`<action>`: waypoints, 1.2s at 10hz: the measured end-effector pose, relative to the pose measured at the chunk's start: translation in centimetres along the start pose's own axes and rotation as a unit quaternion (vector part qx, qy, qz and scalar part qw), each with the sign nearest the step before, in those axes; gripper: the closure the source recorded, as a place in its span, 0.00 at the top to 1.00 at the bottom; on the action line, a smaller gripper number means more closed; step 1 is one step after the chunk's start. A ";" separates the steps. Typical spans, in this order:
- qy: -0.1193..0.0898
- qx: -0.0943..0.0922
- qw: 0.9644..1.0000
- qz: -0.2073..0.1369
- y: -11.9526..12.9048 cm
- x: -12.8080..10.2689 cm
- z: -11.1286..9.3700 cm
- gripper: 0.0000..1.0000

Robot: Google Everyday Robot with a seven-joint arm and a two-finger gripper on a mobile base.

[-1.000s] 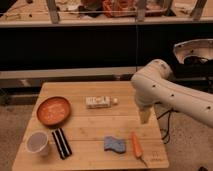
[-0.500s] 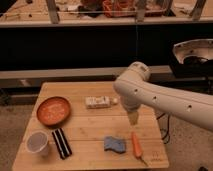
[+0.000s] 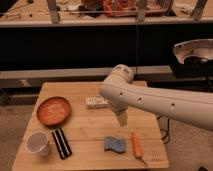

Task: Place the eraser on the white sponge

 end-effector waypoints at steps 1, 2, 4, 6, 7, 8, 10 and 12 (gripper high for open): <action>-0.007 0.003 1.000 -0.005 -0.1 -0.4 0.3 0.80; -0.014 0.006 1.000 -0.012 -0.6 -1.6 0.5 0.80; -0.023 0.010 0.999 -0.022 -1.5 -3.7 0.8 0.80; -0.032 0.013 0.999 -0.030 -1.7 -4.3 1.3 0.80; -0.039 0.014 0.999 -0.036 -2.0 -5.2 1.6 0.80; -0.046 0.016 0.998 -0.041 -2.5 -6.5 1.9 0.80; -0.055 0.018 0.997 -0.046 -2.9 -7.7 2.2 0.80; -0.067 0.020 0.996 -0.059 -2.9 -8.3 2.7 0.80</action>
